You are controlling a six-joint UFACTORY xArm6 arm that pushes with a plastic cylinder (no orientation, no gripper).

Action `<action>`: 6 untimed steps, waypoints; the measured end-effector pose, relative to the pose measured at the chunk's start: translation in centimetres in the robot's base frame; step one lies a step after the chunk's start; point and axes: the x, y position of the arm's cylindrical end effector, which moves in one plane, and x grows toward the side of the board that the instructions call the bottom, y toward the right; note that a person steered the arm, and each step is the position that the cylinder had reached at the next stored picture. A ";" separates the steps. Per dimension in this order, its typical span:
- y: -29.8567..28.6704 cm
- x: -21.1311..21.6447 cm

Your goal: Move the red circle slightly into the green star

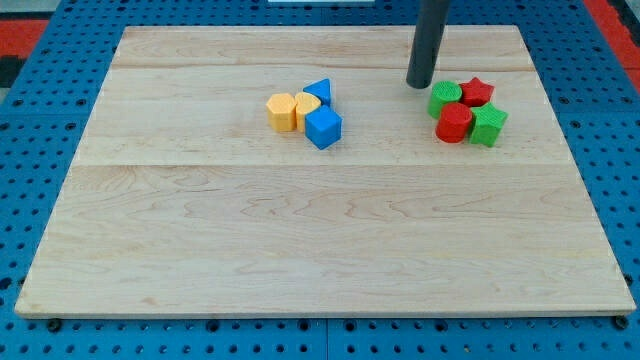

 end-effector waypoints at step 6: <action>-2.2 8.5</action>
